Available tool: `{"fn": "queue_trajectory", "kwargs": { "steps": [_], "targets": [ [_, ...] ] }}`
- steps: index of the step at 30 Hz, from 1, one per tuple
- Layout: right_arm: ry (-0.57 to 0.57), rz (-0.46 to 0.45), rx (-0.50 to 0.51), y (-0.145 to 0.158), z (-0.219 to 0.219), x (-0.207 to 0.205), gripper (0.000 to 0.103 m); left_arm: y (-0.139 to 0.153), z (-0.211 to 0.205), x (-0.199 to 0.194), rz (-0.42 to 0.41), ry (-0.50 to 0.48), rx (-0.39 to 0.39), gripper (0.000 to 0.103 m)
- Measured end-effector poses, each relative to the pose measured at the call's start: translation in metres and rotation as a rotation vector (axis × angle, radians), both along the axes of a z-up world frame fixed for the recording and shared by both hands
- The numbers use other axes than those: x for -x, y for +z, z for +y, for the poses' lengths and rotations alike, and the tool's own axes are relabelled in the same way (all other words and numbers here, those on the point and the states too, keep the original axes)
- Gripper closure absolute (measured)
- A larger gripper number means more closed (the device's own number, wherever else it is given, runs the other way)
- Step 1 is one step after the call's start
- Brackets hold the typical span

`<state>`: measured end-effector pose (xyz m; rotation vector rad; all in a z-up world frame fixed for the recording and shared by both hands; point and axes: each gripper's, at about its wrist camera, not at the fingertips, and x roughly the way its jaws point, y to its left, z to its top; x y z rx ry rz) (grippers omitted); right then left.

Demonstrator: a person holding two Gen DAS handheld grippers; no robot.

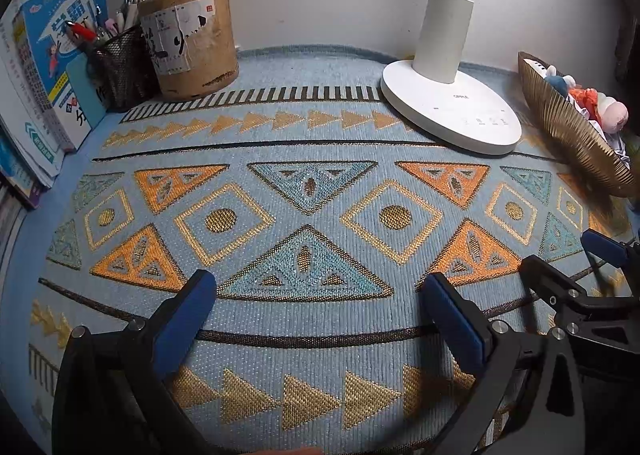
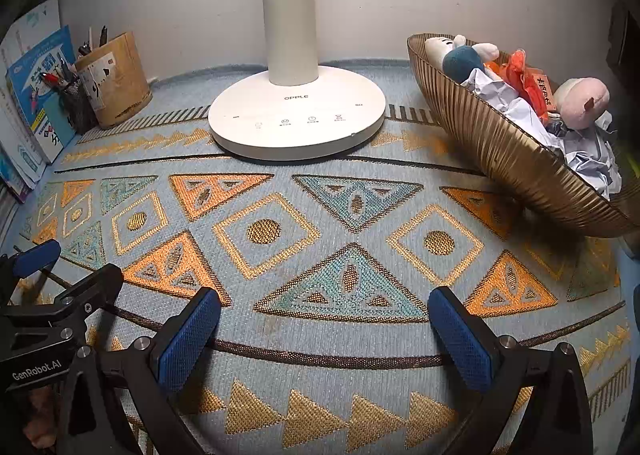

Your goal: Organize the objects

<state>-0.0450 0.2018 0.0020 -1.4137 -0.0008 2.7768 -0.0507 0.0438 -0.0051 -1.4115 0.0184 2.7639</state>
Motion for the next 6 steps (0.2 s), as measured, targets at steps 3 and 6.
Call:
{"fn": "queue_trajectory", "kwargs": {
  "steps": [3,6],
  "targets": [
    [0.000,0.000,0.000,-0.0001,0.0005,0.0004,0.000,0.0005,-0.0004,-0.0001,0.000,0.000,0.001,0.000],
    [0.000,0.000,0.000,0.0000,0.0000,0.0000,0.000,0.0002,0.0005,0.0004,0.000,0.001,0.002,0.000]
  ]
}}
